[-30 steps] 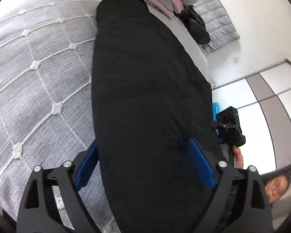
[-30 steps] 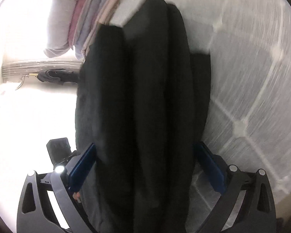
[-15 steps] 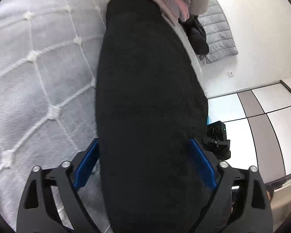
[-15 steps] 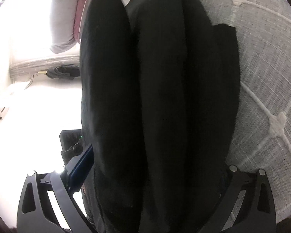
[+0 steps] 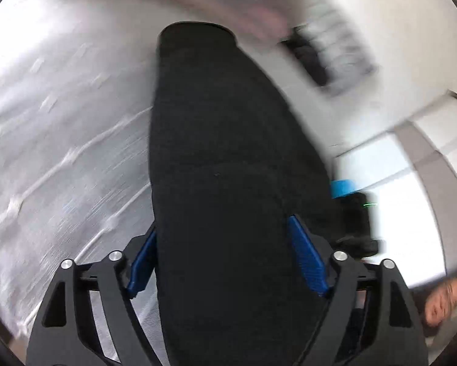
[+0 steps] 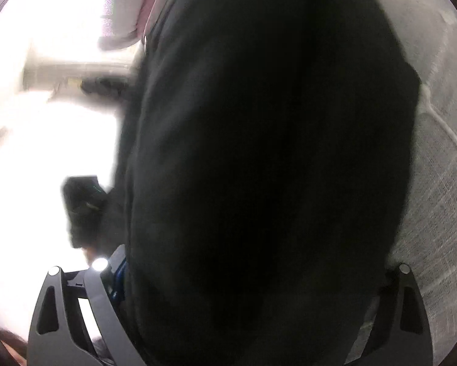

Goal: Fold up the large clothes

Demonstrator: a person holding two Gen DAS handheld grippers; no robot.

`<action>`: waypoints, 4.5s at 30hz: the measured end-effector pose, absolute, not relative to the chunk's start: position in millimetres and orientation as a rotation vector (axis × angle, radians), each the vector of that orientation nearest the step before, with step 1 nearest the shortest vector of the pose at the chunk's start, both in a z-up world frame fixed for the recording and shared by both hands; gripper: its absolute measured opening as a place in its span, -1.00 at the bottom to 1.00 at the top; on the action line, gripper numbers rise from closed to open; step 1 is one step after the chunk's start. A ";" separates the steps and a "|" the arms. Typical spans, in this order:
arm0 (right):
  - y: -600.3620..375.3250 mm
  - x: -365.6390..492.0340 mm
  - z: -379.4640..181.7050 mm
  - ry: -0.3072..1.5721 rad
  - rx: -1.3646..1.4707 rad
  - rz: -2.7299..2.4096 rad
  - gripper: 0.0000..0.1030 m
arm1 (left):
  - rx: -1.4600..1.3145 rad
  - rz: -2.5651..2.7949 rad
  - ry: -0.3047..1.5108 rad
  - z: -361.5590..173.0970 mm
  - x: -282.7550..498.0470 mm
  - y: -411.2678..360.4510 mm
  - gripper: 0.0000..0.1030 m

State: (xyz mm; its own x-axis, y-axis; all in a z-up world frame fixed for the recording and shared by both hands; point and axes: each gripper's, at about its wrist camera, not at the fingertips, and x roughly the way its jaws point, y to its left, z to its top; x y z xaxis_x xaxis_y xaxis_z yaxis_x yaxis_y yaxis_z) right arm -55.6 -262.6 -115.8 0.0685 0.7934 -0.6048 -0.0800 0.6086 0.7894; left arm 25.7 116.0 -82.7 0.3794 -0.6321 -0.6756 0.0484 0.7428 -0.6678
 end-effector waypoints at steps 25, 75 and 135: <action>-211.6 -45.6 -52.9 1.073 0.472 0.741 0.67 | -0.723 -0.485 0.918 -59.6 26.7 129.6 0.61; -227.2 -45.7 -124.6 1.490 0.590 0.690 0.86 | -0.193 -0.911 0.841 -32.0 -68.2 66.6 0.75; -12.8 110.6 -144.6 1.226 0.561 0.654 0.79 | -0.607 -0.203 1.023 -80.2 42.4 363.3 0.87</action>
